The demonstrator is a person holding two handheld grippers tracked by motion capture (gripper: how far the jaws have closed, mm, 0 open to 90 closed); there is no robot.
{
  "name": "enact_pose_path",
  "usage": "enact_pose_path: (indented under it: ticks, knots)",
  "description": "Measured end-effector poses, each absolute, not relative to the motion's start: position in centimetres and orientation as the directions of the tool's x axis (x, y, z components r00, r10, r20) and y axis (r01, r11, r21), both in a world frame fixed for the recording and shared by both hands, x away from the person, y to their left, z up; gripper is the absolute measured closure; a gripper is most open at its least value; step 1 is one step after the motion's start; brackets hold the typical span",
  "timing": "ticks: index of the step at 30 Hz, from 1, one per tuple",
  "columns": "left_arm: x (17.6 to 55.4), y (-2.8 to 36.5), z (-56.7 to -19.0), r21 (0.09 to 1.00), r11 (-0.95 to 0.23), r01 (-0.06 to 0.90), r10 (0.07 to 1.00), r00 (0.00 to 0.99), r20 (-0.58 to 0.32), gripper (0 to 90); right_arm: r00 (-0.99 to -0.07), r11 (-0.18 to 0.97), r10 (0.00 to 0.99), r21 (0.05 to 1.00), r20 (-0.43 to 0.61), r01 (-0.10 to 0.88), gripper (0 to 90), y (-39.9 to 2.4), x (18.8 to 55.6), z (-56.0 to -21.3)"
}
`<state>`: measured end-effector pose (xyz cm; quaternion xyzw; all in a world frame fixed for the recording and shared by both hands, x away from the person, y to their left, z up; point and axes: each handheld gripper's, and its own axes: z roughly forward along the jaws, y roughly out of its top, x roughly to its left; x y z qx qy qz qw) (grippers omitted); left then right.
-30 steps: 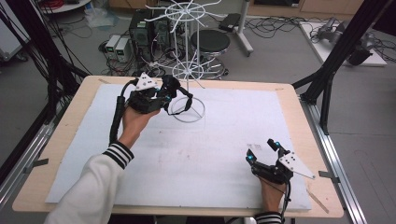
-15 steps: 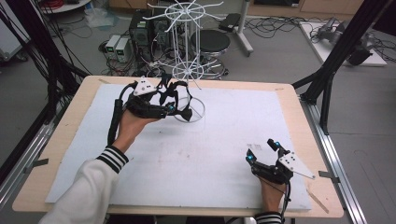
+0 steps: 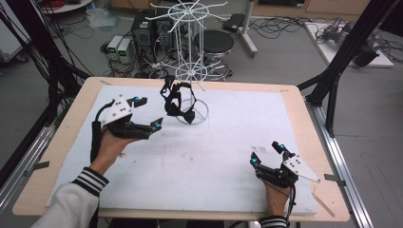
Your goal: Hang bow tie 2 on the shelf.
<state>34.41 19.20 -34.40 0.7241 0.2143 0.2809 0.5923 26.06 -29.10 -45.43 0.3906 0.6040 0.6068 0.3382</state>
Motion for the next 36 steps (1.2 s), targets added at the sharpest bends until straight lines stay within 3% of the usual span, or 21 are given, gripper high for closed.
enact_pose_path:
  ticks: [3,14,19,36]
  knots:
    - [33.5,21.1,-35.5,0.984,-0.167,-0.066,0.636,0.755,0.159,12.6,-0.466,-0.043,0.882,0.997,0.067,0.063,9.0,-29.1,26.0,-45.4]
    - [31.0,26.5,-39.7,0.995,-0.044,-0.086,0.696,0.713,0.092,11.0,-0.465,-0.043,0.883,0.997,0.067,0.063,9.0,-29.1,26.1,-45.4]
    - [30.1,27.3,-41.2,0.994,-0.066,-0.082,0.708,0.698,0.105,11.0,-0.462,-0.036,0.885,0.998,0.059,0.059,9.0,-29.1,26.0,-45.4]
    - [27.2,29.7,-45.1,0.998,0.026,-0.064,0.783,0.621,0.019,11.0,-0.464,-0.036,0.884,0.997,0.064,0.067,9.0,-29.0,26.0,-45.4]
